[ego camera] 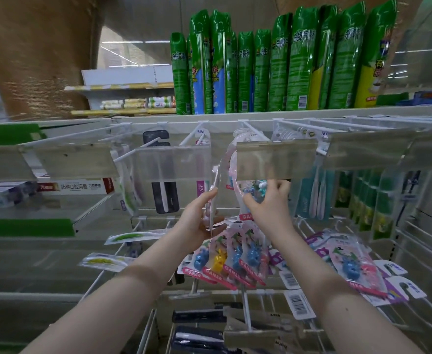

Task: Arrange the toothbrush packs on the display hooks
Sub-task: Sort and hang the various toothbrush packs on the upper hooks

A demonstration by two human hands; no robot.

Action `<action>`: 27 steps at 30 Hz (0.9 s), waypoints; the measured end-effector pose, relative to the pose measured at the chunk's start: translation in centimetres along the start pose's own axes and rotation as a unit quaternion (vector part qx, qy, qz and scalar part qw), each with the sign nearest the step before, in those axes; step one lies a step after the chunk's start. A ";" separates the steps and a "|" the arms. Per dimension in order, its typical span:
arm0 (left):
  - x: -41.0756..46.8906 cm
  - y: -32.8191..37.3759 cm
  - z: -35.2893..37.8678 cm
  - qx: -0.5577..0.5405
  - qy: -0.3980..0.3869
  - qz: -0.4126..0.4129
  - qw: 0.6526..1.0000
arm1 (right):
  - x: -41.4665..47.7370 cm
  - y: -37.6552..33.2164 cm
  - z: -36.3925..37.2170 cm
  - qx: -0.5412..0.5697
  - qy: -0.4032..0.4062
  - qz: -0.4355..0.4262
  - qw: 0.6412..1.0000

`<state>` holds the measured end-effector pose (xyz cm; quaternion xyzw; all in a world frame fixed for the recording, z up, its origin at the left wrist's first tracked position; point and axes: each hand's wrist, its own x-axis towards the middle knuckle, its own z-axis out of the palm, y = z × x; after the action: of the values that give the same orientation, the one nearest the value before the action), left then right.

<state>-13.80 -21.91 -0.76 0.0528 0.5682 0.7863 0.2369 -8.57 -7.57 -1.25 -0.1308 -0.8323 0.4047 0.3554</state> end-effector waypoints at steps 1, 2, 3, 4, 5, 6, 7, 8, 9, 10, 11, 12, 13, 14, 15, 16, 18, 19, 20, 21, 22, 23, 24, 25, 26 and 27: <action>0.1 0.0 -0.1 0.003 0.002 0.004 1.000 | 0.3 0.0 0.2 -0.001 -0.002 0.000 1.000; 0.2 -0.1 -0.1 0.006 0.005 0.008 1.000 | 0.7 0.0 0.3 0.000 -0.003 -0.001 1.000; 0.4 -0.1 -0.1 0.010 0.008 0.011 1.000 | 1.0 0.0 0.3 0.003 -0.004 0.000 1.000; 0.6 -0.1 -0.2 0.014 0.011 0.012 1.000 | 1.2 -0.1 0.4 0.004 -0.006 0.000 1.000; 0.7 -0.1 -0.2 0.017 0.012 0.014 1.000 | 1.5 -0.1 0.5 0.007 -0.007 0.002 1.000; 0.7 0.0 -0.1 0.018 0.012 0.016 1.000 | 1.9 -0.1 0.6 0.011 -0.009 0.006 1.000; 0.8 0.0 0.0 0.016 0.012 0.019 1.000 | 2.2 -0.2 0.7 0.017 -0.011 0.012 1.000; 0.8 0.0 0.0 0.015 0.012 0.023 1.000 | 2.6 -0.1 0.9 0.023 -0.011 0.016 1.000; 0.9 0.0 0.0 0.017 0.012 0.026 0.999 | 3.0 -0.1 1.1 0.024 -0.012 0.022 0.999; 1.0 0.0 0.1 0.021 0.012 0.028 0.999 | 3.3 -0.1 1.2 0.020 -0.015 0.028 0.999; 1.0 0.0 0.1 0.026 0.011 0.031 0.999 | 3.5 -0.1 1.3 0.015 -0.020 0.034 0.999; 1.1 0.0 0.1 0.031 0.011 0.033 0.999 | 3.6 -0.1 1.3 0.013 -0.022 0.034 0.999; 1.1 -0.1 0.1 0.039 0.010 0.034 0.999 | 3.6 -0.1 1.3 0.013 -0.023 0.031 0.999; 1.1 -0.1 0.0 0.050 0.007 0.034 0.998 | 3.6 0.0 1.3 0.010 -0.025 0.026 0.999; 1.1 -0.1 0.1 0.062 0.004 0.034 0.997 | 3.5 0.0 1.3 -0.001 -0.026 0.024 0.999; 1.0 -0.1 0.1 0.073 0.001 0.035 0.997 | 3.4 0.1 1.2 -0.017 -0.027 0.022 0.999; 1.0 -0.1 0.1 0.082 -0.002 0.037 0.996 | 3.2 0.2 1.1 -0.042 -0.025 0.026 0.998; 1.0 -0.1 0.0 0.083 -0.002 0.037 0.996 | 3.1 0.2 1.0 -0.046 -0.026 0.029 0.998; 1.0 -0.2 0.0 0.085 -0.002 0.037 0.996 | 2.8 0.1 0.9 -0.045 -0.025 0.029 0.998; 1.1 -0.2 -0.1 0.085 -0.001 0.038 0.996 | 2.7 0.1 0.9 -0.040 -0.025 0.029 0.998; 1.2 -0.3 -0.1 0.084 -0.001 0.039 0.996 | 2.5 0.2 0.9 -0.032 -0.025 0.028 0.999; 1.3 -0.3 -0.2 0.084 -0.001 0.040 0.996 | 2.4 0.3 0.9 -0.025 -0.026 0.028 0.999; 1.3 -0.4 -0.3 0.086 0.000 0.041 0.995 | 2.2 0.4 0.9 -0.023 -0.026 0.026 0.999; 1.3 -0.5 -0.3 0.086 0.000 0.045 0.995 | 2.1 0.5 0.9 -0.024 -0.028 0.024 0.999; 1.1 -0.6 -0.2 0.081 -0.002 0.050 0.996 | 1.9 0.6 0.9 -0.026 -0.030 0.022 0.999; 0.8 -0.6 0.0 0.072 -0.001 0.055 0.996 | 1.7 0.7 1.0 -0.027 -0.032 0.020 0.999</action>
<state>-14.35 -21.45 -1.49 0.1015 0.6193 0.7551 0.1896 -10.52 -6.84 -1.36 -0.1441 -0.8513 0.3928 0.3165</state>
